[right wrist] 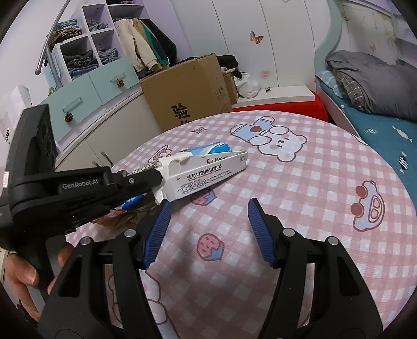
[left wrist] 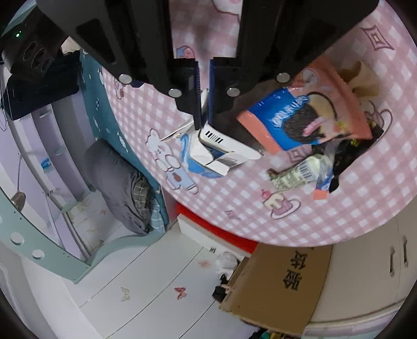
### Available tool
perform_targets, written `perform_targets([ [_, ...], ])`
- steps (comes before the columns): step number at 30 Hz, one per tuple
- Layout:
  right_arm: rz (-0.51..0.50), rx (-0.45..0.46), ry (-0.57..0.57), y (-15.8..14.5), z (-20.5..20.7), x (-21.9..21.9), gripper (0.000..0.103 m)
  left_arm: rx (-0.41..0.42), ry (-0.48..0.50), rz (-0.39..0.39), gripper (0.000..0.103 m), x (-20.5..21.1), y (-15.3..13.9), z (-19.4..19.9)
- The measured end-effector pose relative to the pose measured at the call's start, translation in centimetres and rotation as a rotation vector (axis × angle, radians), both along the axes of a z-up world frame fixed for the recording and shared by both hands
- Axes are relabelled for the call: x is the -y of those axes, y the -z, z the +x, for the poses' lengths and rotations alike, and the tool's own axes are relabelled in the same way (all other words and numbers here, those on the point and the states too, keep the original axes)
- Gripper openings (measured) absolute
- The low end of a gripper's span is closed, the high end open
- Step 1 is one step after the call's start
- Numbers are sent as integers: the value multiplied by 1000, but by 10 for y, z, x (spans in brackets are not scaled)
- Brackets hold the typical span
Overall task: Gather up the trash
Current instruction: 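Grasp the white box with the left tool while the right tool approaches the wrappers, then grasp the orange and blue snack wrapper with the right tool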
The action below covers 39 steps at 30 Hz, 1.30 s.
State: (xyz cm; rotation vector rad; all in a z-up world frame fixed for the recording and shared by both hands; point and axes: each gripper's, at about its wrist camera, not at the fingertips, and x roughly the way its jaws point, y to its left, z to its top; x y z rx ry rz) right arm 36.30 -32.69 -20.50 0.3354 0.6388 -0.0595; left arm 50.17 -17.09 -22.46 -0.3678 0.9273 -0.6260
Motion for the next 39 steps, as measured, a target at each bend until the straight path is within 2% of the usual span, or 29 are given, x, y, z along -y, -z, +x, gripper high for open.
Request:
perform_targets([
  [5,-22,6,-16,-5,-2,-3,61,123,-16,37,2,-9,-26,-22],
  [11,1,11,-76,-14,5,-22,61,294,-118,56,2,-51,-66,-51],
  [13,33,-2,-102,-14,12,-30,61,325,-156,66,2,-66,-75,-58],
  [16,28,-7,-141,-15,21,-48,60,371,-212,107,2,-91,-84,-70],
  [21,-54,-17,-257,-16,34,-96,60,368,-269,144,2,-130,-81,-79],
  [22,-69,-20,-270,-14,35,-103,58,368,-275,150,2,-135,-80,-80],
  [25,-166,-68,-292,-6,47,-127,40,356,-294,161,2,-153,-75,-82],
  [27,-179,-102,-293,1,54,-132,38,349,-302,161,2,-163,-72,-84],
  [29,-187,-117,-278,5,58,-132,31,346,-305,167,2,-170,-70,-86],
  [31,-198,-138,-282,10,61,-133,30,343,-301,169,2,-174,-68,-87],
  [32,-201,-147,-289,12,61,-134,22,341,-299,171,2,-176,-67,-88],
  [35,-225,-160,-288,15,61,-136,9,336,-297,174,2,-181,-63,-92],
  [39,-238,-142,-276,10,57,-135,5,333,-297,183,2,-185,-62,-97],
])
